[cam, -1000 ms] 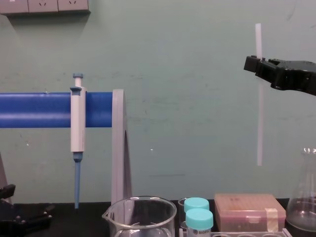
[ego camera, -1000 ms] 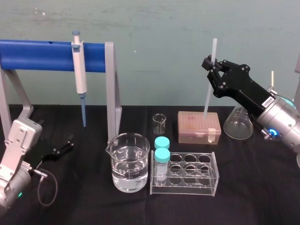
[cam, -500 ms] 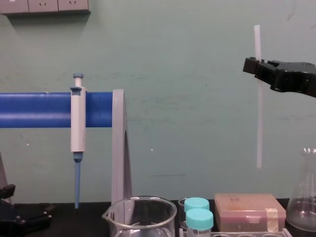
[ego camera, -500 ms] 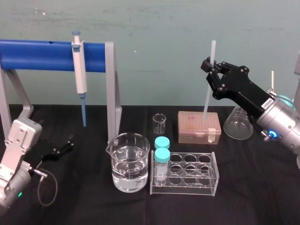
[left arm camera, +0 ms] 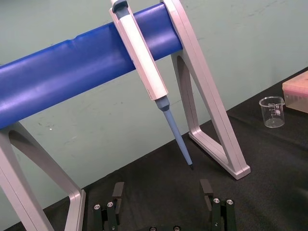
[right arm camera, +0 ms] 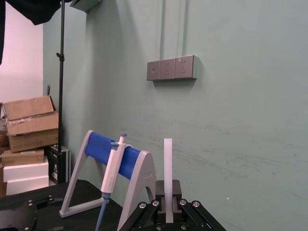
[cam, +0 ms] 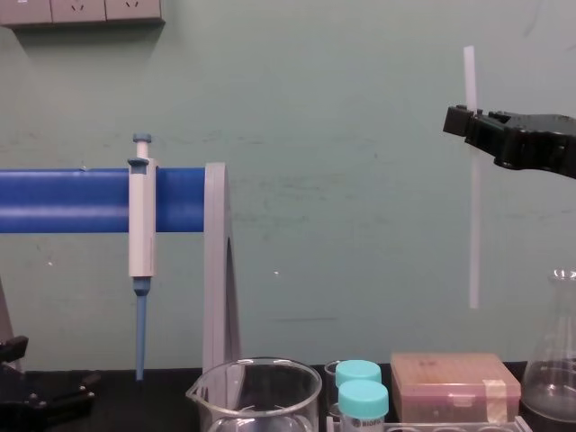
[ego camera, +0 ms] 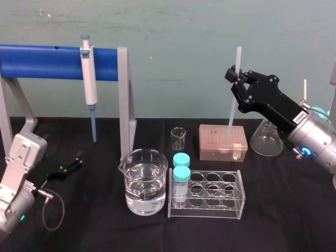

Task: Pick up the stirring rod with one hand, then place it down.

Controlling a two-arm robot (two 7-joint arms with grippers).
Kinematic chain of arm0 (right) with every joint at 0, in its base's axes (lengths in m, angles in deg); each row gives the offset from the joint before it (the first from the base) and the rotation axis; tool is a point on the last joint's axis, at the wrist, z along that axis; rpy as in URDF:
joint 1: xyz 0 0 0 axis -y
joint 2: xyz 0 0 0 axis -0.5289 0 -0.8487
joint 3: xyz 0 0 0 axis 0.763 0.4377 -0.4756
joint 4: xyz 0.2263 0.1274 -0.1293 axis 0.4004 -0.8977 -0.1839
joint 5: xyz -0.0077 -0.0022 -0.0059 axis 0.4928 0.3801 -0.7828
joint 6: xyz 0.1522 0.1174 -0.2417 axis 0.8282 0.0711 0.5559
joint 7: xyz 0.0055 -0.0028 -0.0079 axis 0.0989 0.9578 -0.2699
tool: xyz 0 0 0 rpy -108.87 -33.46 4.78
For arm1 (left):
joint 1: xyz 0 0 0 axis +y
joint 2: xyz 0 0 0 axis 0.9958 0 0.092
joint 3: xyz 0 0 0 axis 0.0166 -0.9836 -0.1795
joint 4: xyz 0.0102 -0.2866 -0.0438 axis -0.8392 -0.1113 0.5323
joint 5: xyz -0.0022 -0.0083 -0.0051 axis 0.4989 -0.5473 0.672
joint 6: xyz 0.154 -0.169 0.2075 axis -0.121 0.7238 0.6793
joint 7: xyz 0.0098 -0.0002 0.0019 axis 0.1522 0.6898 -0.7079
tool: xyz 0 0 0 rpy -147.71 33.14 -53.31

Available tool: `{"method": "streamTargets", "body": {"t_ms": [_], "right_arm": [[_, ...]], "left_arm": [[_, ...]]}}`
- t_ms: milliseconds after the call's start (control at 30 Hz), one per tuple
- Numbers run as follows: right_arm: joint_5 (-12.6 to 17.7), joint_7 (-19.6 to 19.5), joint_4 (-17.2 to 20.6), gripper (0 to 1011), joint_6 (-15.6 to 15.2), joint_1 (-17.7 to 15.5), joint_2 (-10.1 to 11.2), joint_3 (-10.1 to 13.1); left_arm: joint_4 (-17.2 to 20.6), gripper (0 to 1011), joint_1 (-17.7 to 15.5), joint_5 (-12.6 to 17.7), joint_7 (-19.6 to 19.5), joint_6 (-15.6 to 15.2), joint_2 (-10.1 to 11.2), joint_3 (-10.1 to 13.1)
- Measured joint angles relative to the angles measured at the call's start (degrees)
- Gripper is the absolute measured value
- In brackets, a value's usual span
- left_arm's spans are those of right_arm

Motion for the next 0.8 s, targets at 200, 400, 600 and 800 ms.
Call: {"method": "streamTargets", "body": {"t_ms": [200,400,600,800], "right_arm": [[0.0,0.0,0.1,72,-0.1,-0.1,0.0,-0.1],[0.0,0.0,0.3,72,-0.2,-0.2,0.1,-0.1],[-0.1,-0.1,0.4,72,-0.2,-0.3,0.1,-0.1],[0.0,-0.1,0.4,72,-0.2,-0.3,0.1,-0.1]], "left_arm": [[0.0,1000,0.0,0.0,0.0,0.0,0.0,0.0],[0.0,1000,0.0,0.0,0.0,0.0,0.0,0.0],[0.0,1000,0.0,0.0,0.0,0.0,0.0,0.0],[0.0,1000,0.0,0.0,0.0,0.0,0.0,0.0]]}}
